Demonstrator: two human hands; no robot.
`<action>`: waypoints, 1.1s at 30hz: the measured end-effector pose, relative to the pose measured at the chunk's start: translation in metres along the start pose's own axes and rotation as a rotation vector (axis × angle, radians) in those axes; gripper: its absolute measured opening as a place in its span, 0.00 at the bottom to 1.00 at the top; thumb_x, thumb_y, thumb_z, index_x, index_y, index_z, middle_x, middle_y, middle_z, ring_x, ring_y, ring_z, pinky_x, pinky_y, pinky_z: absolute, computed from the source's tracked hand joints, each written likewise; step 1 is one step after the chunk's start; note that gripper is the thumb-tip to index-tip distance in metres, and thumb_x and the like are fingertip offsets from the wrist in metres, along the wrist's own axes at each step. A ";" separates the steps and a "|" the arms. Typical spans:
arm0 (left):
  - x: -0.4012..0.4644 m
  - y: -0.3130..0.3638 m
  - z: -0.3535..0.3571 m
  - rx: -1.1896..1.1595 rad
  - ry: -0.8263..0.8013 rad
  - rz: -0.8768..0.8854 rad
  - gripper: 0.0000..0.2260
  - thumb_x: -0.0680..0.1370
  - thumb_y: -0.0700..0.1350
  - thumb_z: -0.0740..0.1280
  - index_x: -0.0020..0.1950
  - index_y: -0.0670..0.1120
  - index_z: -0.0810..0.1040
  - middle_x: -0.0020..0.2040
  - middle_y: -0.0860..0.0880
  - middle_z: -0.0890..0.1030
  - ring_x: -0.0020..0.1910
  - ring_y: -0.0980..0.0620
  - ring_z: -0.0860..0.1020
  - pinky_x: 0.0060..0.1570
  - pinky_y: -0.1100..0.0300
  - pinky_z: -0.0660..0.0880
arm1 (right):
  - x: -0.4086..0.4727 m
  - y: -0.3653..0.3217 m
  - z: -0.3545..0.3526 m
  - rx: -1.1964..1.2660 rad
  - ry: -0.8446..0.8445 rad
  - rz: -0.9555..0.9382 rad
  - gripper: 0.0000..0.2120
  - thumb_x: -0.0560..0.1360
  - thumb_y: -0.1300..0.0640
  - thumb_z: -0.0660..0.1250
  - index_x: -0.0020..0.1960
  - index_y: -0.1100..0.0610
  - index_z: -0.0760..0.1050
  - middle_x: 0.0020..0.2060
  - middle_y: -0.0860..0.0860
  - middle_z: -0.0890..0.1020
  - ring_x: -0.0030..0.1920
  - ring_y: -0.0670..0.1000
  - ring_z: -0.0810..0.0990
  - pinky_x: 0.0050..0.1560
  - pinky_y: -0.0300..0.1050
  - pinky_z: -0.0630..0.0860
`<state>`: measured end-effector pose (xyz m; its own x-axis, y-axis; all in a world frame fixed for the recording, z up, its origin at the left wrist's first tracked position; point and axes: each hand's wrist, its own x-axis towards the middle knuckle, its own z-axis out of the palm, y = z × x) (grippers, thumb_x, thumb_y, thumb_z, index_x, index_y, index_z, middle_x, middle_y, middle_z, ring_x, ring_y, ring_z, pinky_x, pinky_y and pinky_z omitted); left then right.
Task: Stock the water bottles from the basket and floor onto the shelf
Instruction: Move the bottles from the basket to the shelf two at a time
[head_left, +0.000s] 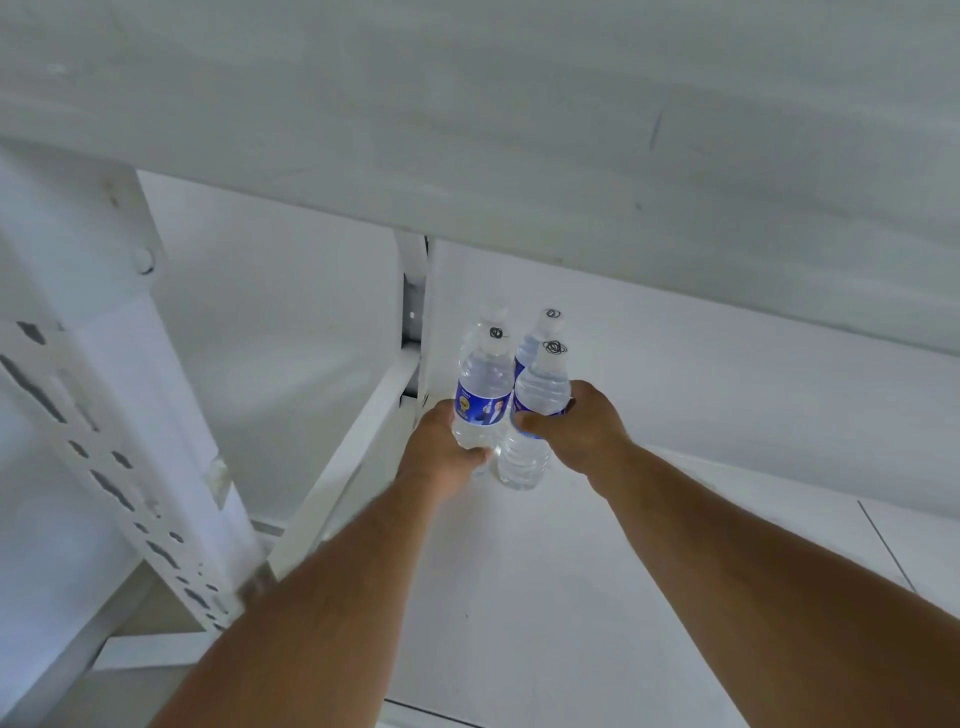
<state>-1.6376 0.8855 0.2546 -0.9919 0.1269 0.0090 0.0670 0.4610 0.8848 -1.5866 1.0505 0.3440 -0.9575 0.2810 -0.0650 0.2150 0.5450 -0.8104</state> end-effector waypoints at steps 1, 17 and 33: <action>-0.001 0.000 0.000 0.010 -0.003 0.000 0.24 0.67 0.47 0.76 0.61 0.52 0.74 0.54 0.53 0.79 0.52 0.51 0.78 0.47 0.60 0.72 | -0.001 0.002 0.000 -0.003 0.003 0.009 0.10 0.68 0.51 0.76 0.46 0.54 0.81 0.39 0.55 0.84 0.38 0.55 0.79 0.39 0.48 0.74; -0.087 0.023 -0.031 0.170 -0.155 -0.079 0.34 0.75 0.48 0.70 0.78 0.46 0.60 0.74 0.46 0.69 0.69 0.50 0.72 0.62 0.63 0.68 | -0.051 0.031 0.000 -0.131 -0.099 0.251 0.26 0.75 0.50 0.71 0.68 0.54 0.66 0.50 0.48 0.78 0.44 0.48 0.75 0.48 0.46 0.74; -0.213 0.073 -0.073 0.854 -0.358 0.127 0.34 0.77 0.54 0.64 0.80 0.51 0.54 0.79 0.50 0.58 0.74 0.45 0.64 0.69 0.49 0.67 | -0.221 0.021 -0.013 -0.780 -0.118 -0.104 0.34 0.79 0.39 0.58 0.78 0.56 0.57 0.76 0.53 0.65 0.77 0.56 0.60 0.74 0.51 0.60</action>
<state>-1.4289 0.8279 0.3517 -0.8888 0.4180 -0.1878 0.3700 0.8964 0.2439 -1.3677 1.0105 0.3487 -0.9847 0.1362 -0.1084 0.1539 0.9721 -0.1769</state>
